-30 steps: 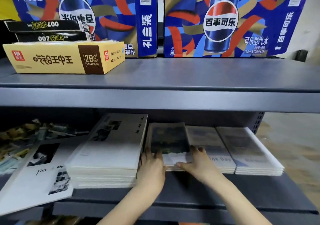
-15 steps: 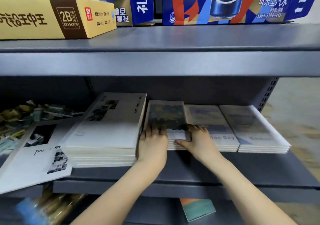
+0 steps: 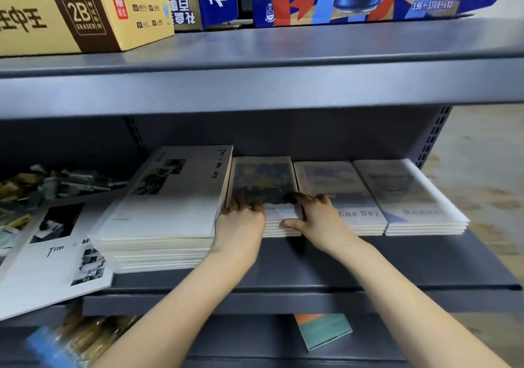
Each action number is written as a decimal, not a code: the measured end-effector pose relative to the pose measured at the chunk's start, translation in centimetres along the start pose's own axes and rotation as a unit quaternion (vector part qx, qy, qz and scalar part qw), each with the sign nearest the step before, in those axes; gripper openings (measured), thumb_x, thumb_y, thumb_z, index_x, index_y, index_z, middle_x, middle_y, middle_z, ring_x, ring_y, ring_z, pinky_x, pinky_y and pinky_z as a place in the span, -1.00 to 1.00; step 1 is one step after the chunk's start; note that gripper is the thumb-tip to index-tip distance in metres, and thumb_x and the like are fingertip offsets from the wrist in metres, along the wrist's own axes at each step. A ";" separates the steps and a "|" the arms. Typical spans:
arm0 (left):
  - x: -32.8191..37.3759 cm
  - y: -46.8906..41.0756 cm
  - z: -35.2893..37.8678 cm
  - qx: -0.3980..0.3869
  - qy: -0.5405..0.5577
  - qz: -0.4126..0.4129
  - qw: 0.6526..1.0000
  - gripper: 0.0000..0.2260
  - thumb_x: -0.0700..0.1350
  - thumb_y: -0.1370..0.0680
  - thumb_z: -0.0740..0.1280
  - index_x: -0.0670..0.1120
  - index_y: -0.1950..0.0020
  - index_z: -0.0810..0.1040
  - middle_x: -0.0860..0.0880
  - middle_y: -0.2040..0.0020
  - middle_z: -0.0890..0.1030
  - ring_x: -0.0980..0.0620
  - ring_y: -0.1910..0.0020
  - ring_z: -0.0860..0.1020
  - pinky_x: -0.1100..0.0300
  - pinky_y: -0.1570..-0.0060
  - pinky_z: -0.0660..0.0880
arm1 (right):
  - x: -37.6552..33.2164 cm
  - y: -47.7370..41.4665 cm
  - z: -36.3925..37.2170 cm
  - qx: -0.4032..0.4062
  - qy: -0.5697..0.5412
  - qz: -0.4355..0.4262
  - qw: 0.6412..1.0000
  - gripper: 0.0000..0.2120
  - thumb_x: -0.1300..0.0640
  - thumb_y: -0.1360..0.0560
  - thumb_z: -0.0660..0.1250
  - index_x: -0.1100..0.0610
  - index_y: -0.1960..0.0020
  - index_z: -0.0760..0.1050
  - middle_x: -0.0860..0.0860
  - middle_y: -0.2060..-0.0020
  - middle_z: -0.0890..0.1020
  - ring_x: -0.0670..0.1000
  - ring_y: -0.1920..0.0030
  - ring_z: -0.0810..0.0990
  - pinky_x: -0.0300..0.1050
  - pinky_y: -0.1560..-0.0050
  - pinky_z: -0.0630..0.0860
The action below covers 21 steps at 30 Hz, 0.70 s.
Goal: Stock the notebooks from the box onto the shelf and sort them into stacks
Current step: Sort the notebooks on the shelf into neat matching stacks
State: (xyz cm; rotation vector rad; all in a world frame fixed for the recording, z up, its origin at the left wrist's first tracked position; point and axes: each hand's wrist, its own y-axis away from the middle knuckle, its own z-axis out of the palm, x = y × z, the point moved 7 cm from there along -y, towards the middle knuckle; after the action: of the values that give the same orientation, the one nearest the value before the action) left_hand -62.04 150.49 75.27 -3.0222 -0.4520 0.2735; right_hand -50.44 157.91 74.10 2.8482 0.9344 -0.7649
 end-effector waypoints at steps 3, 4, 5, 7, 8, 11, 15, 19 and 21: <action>0.0 0.1 -0.3 0.011 0.002 0.003 1.000 -0.67 -0.18 -0.57 0.26 -0.13 -0.33 0.38 -0.15 -0.19 0.52 -0.16 -0.19 0.47 0.05 0.02 0.46 | -0.1 -0.1 0.2 0.002 0.002 0.001 1.000 -0.38 -0.12 -0.48 0.32 0.03 -0.45 0.24 0.03 -0.37 0.43 0.18 -0.32 0.28 -0.05 -0.23 0.31; 0.0 0.0 -0.2 0.010 0.005 0.004 1.000 -0.66 -0.19 -0.57 0.26 -0.12 -0.34 0.37 -0.14 -0.19 0.52 -0.16 -0.19 0.48 0.04 0.03 0.46 | 0.0 0.0 0.3 0.003 0.004 0.003 1.000 -0.37 -0.13 -0.48 0.32 0.04 -0.46 0.22 0.04 -0.38 0.42 0.19 -0.33 0.27 -0.04 -0.25 0.30; 0.0 -0.1 -0.2 0.009 0.007 0.001 1.000 -0.65 -0.19 -0.56 0.26 -0.12 -0.35 0.36 -0.15 -0.19 0.51 -0.16 -0.20 0.47 0.04 0.02 0.46 | 0.0 0.1 0.3 0.004 0.006 0.006 1.000 -0.36 -0.13 -0.48 0.32 0.05 -0.47 0.21 0.04 -0.39 0.40 0.20 -0.35 0.26 -0.04 -0.27 0.29; 0.0 -0.2 -0.1 0.000 0.009 -0.009 1.000 -0.60 -0.20 -0.55 0.27 -0.12 -0.39 0.31 -0.16 -0.23 0.48 -0.18 -0.23 0.44 0.04 -0.01 0.45 | -0.1 0.2 0.3 0.005 0.010 0.006 1.000 -0.35 -0.15 -0.48 0.30 0.07 -0.47 0.20 0.05 -0.40 0.39 0.20 -0.36 0.25 -0.03 -0.29 0.28; 0.0 -0.2 -0.1 -0.007 0.010 -0.017 1.000 -0.57 -0.22 -0.55 0.27 -0.13 -0.40 0.29 -0.17 -0.26 0.45 -0.19 -0.25 0.42 0.03 -0.03 0.44 | -0.1 0.3 0.3 0.007 0.013 0.004 1.000 -0.35 -0.15 -0.49 0.30 0.07 -0.47 0.21 0.06 -0.39 0.39 0.20 -0.36 0.25 -0.03 -0.29 0.27; 0.4 0.2 0.0 -0.017 0.027 -0.026 0.999 -0.48 -0.31 -0.50 0.27 -0.17 -0.44 0.22 -0.24 -0.38 0.32 -0.23 -0.38 0.29 0.02 -0.24 0.35 | -0.4 0.5 0.2 0.016 0.023 -0.001 1.000 -0.38 -0.15 -0.49 0.28 0.08 -0.45 0.24 0.07 -0.38 0.41 0.20 -0.33 0.28 -0.04 -0.27 0.27; 0.9 1.5 -1.0 0.047 0.140 0.022 0.989 -0.47 -0.32 -0.50 0.23 -0.08 -0.45 0.24 -0.10 -0.43 0.30 -0.10 -0.41 0.26 0.08 -0.28 0.33 | -1.0 0.9 -0.1 0.035 0.018 0.003 0.999 -0.40 -0.13 -0.48 0.31 0.13 -0.41 0.28 0.11 -0.36 0.38 0.19 -0.32 0.29 -0.07 -0.28 0.23; -0.2 4.4 -3.9 0.191 0.239 0.071 0.949 -0.66 -0.28 -0.48 0.23 -0.07 -0.24 0.52 -0.05 -0.22 0.55 -0.06 -0.24 0.48 0.09 -0.21 0.40 | -2.3 1.5 -1.2 0.094 0.013 -0.006 0.995 -0.49 -0.16 -0.48 0.23 0.13 -0.31 0.38 0.11 -0.34 0.35 0.18 -0.33 0.25 -0.06 -0.25 0.21; -1.7 6.2 -5.7 0.274 0.257 0.067 0.924 -0.71 -0.25 -0.43 0.18 -0.05 -0.05 0.61 0.01 -0.02 0.64 0.03 -0.06 0.54 0.18 -0.07 0.44 | -4.2 2.1 -2.2 0.127 -0.012 -0.024 0.991 -0.56 -0.09 -0.51 0.23 0.15 -0.28 0.41 0.13 -0.32 0.36 0.20 -0.31 0.27 -0.03 -0.22 0.24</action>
State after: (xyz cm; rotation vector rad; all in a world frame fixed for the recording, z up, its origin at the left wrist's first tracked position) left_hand -60.83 143.76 80.50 -2.4326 -0.0957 -0.3344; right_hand -51.19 154.38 77.78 3.0317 0.9691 -0.9895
